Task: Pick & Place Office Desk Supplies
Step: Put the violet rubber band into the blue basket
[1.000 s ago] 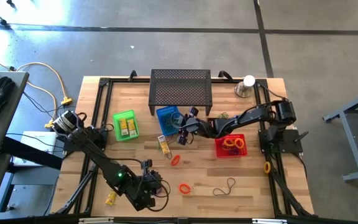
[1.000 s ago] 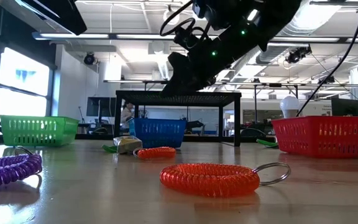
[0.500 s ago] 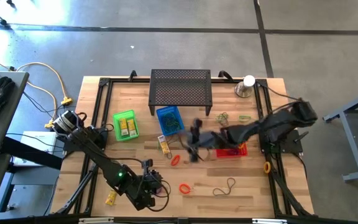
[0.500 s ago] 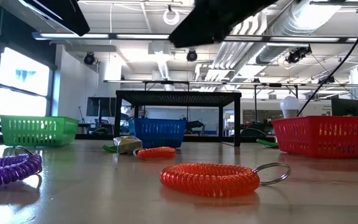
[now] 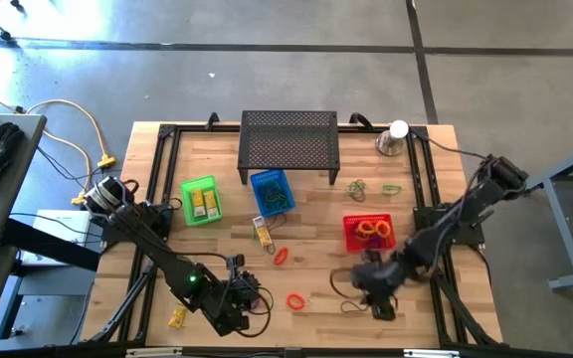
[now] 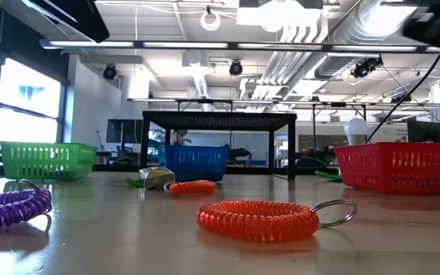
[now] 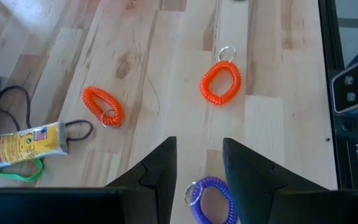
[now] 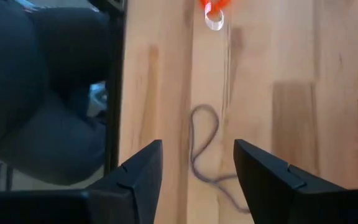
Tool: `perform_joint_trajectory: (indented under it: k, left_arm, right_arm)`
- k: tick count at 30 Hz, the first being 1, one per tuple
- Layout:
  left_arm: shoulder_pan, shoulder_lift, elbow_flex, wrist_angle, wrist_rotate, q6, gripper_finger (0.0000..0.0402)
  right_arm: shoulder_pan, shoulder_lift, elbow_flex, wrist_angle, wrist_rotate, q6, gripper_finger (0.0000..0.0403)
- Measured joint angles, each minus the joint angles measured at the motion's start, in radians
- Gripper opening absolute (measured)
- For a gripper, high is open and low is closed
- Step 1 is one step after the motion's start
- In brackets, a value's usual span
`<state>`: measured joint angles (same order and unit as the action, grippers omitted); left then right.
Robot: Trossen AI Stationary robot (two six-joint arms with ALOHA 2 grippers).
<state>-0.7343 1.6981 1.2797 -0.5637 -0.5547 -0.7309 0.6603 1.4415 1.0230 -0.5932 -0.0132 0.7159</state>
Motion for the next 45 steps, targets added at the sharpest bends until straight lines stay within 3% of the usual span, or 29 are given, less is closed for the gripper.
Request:
perform_joint_trajectory:
  k: [6,13,18,23,27,33,38,41,45]
  left_arm:
    - [0.016,0.000,0.000,0.000,0.000,0.000,0.0123]
    - [0.052,0.000,0.000,0.000,0.000,0.001,0.0123]
    - [0.073,0.000,0.000,0.000,-0.001,0.001,0.0123]
    - [0.090,0.000,0.000,0.000,0.000,0.001,0.0123]
    - [0.100,0.000,0.000,0.000,0.000,0.001,0.0123]
    - [0.100,0.000,0.000,0.000,0.000,0.001,0.0123]
    - [0.089,0.000,0.000,0.000,0.000,0.001,0.0123]
    - [0.084,0.000,0.000,0.000,0.000,0.001,0.0123]
    - [0.082,0.000,0.000,0.000,0.000,0.000,0.0123]
  right_arm:
    - [0.176,0.055,-0.079,0.060,0.187,0.099,0.0183]
    - [0.277,0.199,-0.126,0.147,0.283,0.048,0.0183]
    - [0.263,0.280,-0.126,0.198,0.292,0.015,0.0183]
    - [0.228,0.295,-0.126,0.215,0.196,0.022,0.0183]
    - [0.223,0.294,-0.126,0.222,0.177,0.023,0.0183]
    - [0.234,0.335,-0.123,0.239,0.191,0.043,0.0183]
    - [0.273,0.382,-0.118,0.240,0.284,0.012,0.0182]
    - [0.291,0.385,-0.121,0.247,0.338,0.002,0.0167]
    - [0.297,0.385,-0.122,0.250,0.339,-0.012,0.0112]
